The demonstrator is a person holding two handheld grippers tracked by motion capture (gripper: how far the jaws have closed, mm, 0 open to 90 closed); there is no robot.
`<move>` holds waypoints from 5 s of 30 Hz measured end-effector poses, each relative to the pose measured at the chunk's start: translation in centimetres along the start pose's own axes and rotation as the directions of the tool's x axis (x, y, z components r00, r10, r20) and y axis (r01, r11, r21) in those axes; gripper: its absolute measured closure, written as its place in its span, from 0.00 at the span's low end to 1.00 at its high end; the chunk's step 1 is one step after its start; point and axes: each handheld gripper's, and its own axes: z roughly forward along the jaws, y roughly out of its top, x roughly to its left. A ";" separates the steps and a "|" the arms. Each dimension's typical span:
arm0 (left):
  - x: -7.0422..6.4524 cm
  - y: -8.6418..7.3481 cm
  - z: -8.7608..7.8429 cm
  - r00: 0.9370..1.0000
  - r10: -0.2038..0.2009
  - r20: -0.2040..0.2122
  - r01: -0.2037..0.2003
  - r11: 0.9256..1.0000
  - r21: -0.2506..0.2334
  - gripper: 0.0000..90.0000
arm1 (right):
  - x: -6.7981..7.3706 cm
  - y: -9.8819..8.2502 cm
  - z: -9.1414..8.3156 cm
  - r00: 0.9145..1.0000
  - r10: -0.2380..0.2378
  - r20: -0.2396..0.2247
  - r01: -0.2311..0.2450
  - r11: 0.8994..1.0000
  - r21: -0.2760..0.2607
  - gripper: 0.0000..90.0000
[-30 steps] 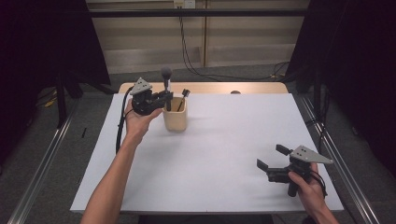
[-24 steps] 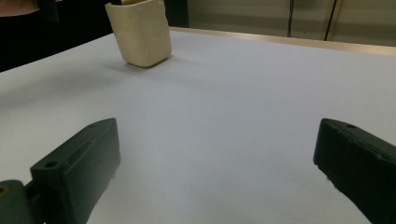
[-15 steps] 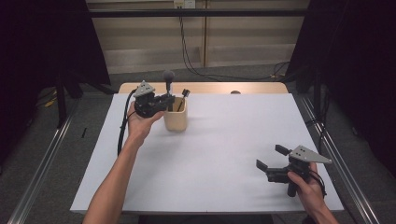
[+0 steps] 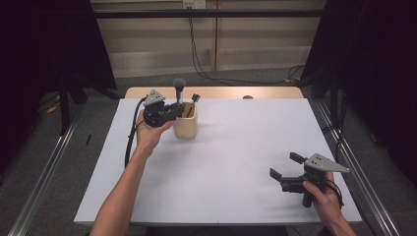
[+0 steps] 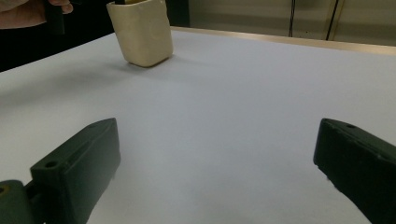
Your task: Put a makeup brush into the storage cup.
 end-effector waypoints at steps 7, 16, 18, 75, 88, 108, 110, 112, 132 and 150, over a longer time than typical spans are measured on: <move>0.2 -0.5 0.2 1.000 -0.005 -0.002 0.005 1.000 0.013 0.83 | 0.0 -0.1 0.0 1.000 -0.005 -0.003 0.005 1.000 0.003 0.01; 0.1 -0.6 0.1 1.000 0.002 -0.012 -0.002 1.000 0.026 0.83 | 0.2 -0.1 0.1 1.000 -0.003 -0.015 0.003 1.000 0.000 0.01; 0.2 -0.6 0.1 1.000 0.004 -0.025 -0.003 0.999 0.046 0.83 | 0.2 -0.1 0.1 1.000 -0.004 -0.013 0.004 1.000 0.003 0.01; -1.5 -1.8 -5.0 0.999 -0.018 -0.037 0.017 0.999 -0.039 0.03 | 0.3 -0.1 -0.2 1.000 0.002 -0.006 -0.002 1.000 -0.010 0.01; -2.1 -3.3 -7.9 0.999 -0.029 -0.039 0.027 0.998 -0.058 0.04 | 0.2 -0.2 -0.5 1.000 0.011 0.012 -0.011 1.000 -0.015 0.01; -4.2 -6.2 -12.2 0.999 0.023 -0.044 -0.027 0.996 -0.090 0.04 | 0.3 -0.2 -0.9 0.999 0.014 0.029 -0.013 1.000 -0.018 0.01; -4.2 -6.6 -12.6 0.999 0.020 -0.049 -0.024 0.996 -0.083 0.04 | 0.2 -0.2 -0.9 1.000 0.014 0.027 -0.014 1.000 -0.017 0.01; -4.2 -6.9 -12.9 0.998 0.009 -0.056 -0.014 0.996 -0.089 0.04 | 0.2 -0.3 -0.8 1.000 0.009 0.029 -0.009 1.000 -0.015 0.01; -6.4 -9.6 -15.8 0.997 0.004 -0.081 -0.008 0.999 -0.050 0.03 | 0.3 -0.3 -1.0 1.000 0.006 0.029 -0.006 1.000 -0.015 0.01; -7.0 -11.7 -17.3 0.996 -0.033 -0.078 0.031 0.999 -0.019 0.03 | 0.2 -0.3 -1.3 1.000 0.006 0.029 -0.005 1.000 -0.023 0.00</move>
